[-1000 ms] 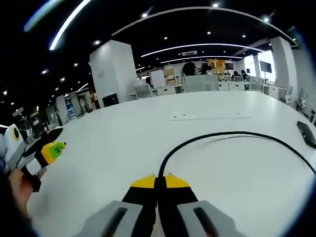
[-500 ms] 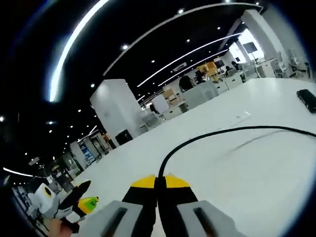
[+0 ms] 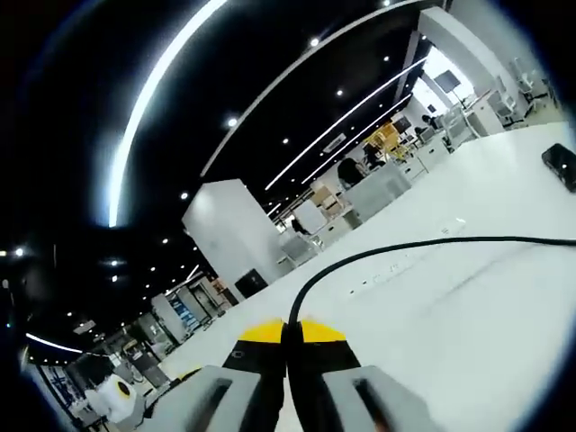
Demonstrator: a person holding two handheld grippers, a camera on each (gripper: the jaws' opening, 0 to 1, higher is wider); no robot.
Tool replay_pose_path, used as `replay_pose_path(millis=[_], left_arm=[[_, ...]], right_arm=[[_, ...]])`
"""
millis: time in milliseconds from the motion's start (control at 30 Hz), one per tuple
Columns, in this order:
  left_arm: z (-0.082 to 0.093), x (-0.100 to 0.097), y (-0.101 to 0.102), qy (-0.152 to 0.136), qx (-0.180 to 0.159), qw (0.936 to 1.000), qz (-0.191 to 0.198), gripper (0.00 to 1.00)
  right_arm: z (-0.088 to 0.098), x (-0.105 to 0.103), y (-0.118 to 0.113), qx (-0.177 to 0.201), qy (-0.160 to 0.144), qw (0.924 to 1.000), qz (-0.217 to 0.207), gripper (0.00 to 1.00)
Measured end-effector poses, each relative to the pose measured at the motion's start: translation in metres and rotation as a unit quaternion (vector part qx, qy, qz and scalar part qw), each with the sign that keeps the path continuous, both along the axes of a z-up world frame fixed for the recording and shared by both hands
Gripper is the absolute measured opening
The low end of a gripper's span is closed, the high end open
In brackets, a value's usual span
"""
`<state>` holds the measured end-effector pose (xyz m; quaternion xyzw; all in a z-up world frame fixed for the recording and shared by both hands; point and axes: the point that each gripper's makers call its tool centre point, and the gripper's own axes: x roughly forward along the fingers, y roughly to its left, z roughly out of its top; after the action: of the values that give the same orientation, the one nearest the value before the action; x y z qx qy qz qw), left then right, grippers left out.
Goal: Find the data cable on the table. Grasp the USB connector end of the cable and insert it into the USB port on the table
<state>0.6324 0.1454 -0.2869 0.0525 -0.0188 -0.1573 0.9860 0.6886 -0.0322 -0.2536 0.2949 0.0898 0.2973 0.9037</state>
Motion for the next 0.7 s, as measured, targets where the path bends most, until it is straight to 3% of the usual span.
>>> replay_pose_path(millis=[233, 467, 700], left_arm=[[-0.002, -0.003, -0.029, 0.003, 0.003, 0.9992, -0.04, 0.67], [-0.004, -0.008, -0.066, 0.01, 0.004, 0.9968, -0.08, 0.66], [0.001, -0.017, -0.109, 0.006, 0.014, 0.993, -0.117, 0.66]], right_arm=[[0.009, -0.002, 0.002, 0.008, -0.013, 0.9999, 0.007, 0.05], [0.031, -0.006, 0.007, 0.026, -0.035, 0.9989, 0.02, 0.05], [0.04, -0.008, 0.011, 0.032, -0.048, 0.998, 0.028, 0.05]])
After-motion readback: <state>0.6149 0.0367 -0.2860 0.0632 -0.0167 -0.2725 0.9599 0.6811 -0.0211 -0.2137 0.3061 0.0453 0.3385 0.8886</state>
